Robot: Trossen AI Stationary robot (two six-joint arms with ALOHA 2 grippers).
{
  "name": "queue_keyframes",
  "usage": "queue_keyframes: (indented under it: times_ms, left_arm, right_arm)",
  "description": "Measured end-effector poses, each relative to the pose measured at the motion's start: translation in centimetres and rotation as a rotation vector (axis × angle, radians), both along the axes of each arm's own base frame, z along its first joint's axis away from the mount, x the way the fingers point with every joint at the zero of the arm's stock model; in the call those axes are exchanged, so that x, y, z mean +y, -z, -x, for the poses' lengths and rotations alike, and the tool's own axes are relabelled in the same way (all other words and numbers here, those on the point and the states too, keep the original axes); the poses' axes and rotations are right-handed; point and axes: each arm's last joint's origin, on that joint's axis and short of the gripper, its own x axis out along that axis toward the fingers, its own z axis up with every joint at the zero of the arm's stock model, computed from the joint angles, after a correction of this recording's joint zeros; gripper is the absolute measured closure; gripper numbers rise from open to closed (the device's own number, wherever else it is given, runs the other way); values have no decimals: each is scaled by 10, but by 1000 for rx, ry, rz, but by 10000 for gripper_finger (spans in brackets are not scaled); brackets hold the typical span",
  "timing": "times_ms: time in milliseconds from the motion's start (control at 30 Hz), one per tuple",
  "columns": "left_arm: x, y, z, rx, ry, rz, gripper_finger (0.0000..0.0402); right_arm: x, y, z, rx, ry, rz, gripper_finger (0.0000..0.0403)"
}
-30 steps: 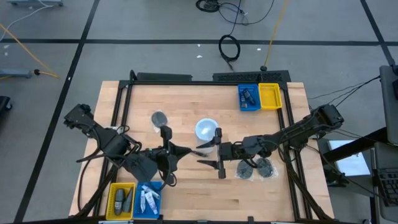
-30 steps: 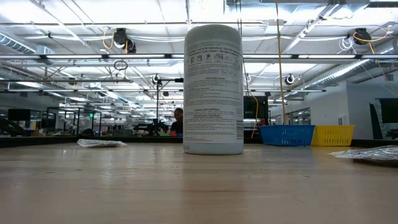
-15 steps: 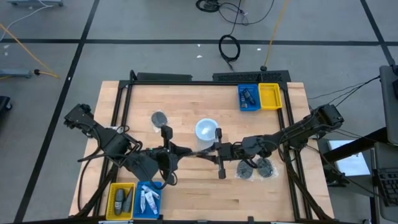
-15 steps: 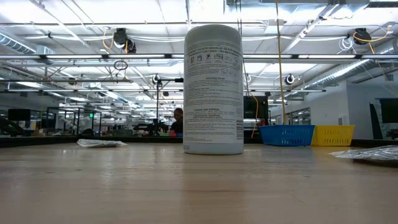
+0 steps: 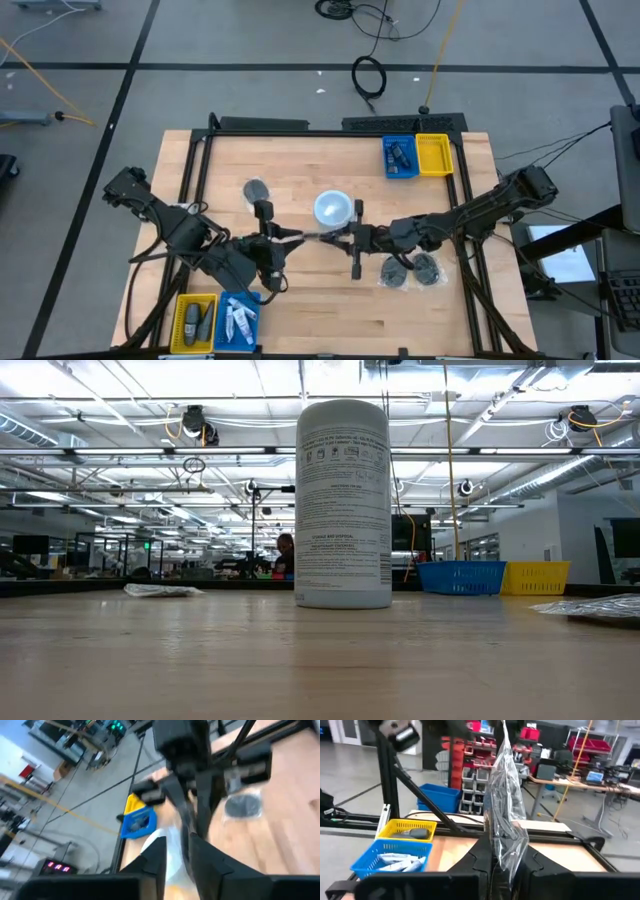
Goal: Pick & Place Travel size toiletries
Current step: Put the black hairbrush into the top yellow bin
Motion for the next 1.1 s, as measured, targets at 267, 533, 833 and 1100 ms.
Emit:
queue_keyframes:
  times_ms: [267,533,833,1100]
  left_arm:
    - [10,15,12,106,-140,55,289]
    - [19,29,24,192,-264,83,289]
    - [24,55,27,240,-360,92,289]
    - [24,69,28,237,-410,119,289]
  right_arm:
    - [-13,-22,27,60,127,-17,381]
    - [-33,-36,64,152,348,-42,381]
    - [-60,-41,104,218,613,-105,381]
    - [-103,-33,129,302,887,-176,381]
